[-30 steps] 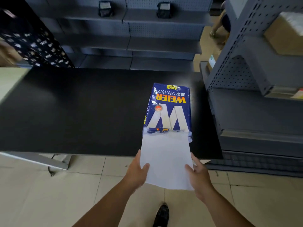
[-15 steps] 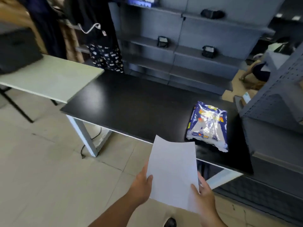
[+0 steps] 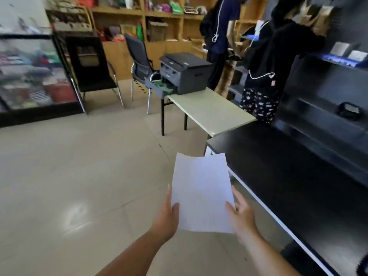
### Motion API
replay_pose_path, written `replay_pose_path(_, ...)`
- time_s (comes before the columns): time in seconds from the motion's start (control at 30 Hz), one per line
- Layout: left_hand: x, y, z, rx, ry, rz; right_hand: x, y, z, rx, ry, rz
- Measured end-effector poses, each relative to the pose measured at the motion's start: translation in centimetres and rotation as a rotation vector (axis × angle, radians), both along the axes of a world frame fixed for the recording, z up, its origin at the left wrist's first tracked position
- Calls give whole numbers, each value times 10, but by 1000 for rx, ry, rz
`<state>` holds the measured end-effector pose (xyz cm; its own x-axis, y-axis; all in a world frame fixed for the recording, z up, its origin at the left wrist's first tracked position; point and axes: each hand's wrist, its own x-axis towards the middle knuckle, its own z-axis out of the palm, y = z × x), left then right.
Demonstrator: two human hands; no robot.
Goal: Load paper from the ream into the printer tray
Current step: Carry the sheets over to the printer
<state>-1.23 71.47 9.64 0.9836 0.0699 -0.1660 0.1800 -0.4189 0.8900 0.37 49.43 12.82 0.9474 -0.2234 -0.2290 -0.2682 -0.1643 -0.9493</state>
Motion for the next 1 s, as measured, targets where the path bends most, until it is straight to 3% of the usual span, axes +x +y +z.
replay_pose_path(0.33,84,81,-16,-83,23,295,140,90,-12,38,27,271)
replay_pose_path(0.63,208,105,18,-87,-61,323,274,118,-9,55,26,321)
replay_pose_path(1.0,342,192,-4,-168,-47,347,417,205,-15,44,38,373)
